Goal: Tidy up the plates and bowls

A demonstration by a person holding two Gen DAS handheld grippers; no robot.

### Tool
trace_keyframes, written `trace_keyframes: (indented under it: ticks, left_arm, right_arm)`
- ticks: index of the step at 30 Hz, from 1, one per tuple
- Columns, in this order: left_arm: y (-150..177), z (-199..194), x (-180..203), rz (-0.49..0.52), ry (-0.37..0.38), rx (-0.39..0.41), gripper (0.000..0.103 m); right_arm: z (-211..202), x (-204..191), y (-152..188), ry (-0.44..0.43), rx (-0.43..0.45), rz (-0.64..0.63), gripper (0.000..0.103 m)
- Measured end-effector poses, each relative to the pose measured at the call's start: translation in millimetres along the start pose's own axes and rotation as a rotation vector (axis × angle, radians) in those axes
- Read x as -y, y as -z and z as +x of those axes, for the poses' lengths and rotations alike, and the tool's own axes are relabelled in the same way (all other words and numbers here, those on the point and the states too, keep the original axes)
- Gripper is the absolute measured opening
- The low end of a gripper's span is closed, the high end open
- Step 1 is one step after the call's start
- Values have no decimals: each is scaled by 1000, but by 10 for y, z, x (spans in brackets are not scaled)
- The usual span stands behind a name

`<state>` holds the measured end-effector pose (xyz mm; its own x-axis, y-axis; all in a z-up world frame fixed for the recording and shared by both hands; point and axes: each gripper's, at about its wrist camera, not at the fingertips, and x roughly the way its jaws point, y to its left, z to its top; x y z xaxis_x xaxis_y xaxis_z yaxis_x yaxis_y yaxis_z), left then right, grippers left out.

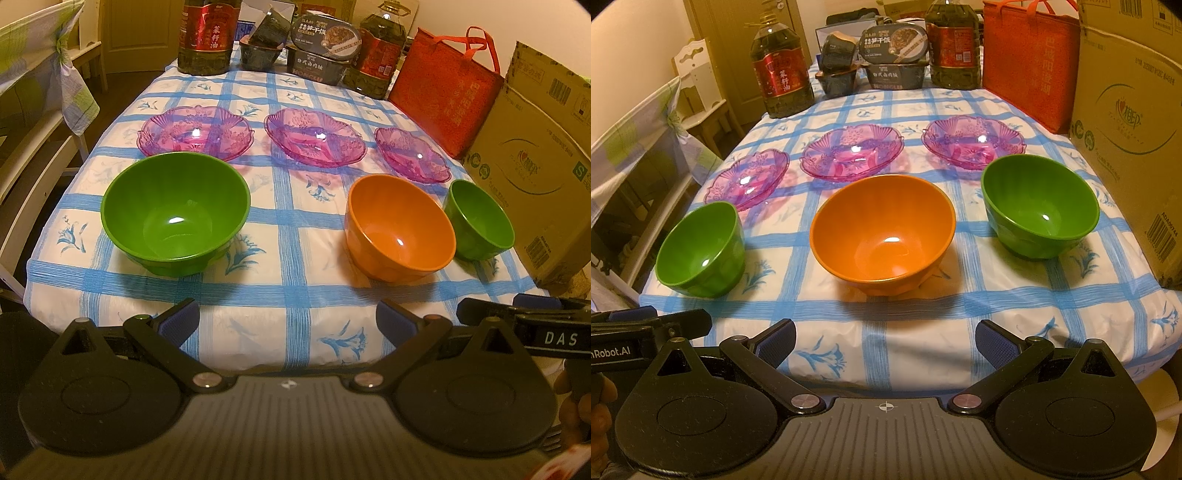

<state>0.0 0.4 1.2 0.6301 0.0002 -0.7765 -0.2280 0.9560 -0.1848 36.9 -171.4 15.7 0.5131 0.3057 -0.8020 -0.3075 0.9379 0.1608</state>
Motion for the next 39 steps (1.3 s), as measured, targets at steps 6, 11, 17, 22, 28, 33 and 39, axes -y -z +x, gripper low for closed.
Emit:
trace_keyframes:
  ticks: [6, 11, 17, 22, 28, 33, 39]
  left_arm:
    - [-85, -73, -89, -38, -1, 39, 101]
    - [-267, -125, -223, -63, 15, 115, 101]
    - [-588, -167, -522, -90, -29, 160, 101]
    - [-924, -155, -848, -90, -60, 167, 101]
    - [-1356, 107, -1345, -136, -31, 140, 101]
    - [-1613, 490, -1680, -138, -32, 95, 101]
    - [-1811, 986, -1977, -151, -14, 47, 101]
  right_arm:
    - [-39, 13, -58, -10, 39, 18, 102]
    - [-35, 20, -274, -26, 70, 12, 102]
    - [72, -116, -659, -108, 93, 6, 102]
    - [318, -356, -1011, -173, 83, 14, 102]
    - [797, -727, -1336, -234, 53, 40, 102]
    - [1284, -955, -1524, -237, 15, 47, 102]
    - [1866, -1083, -1659, -246, -55, 81, 83]
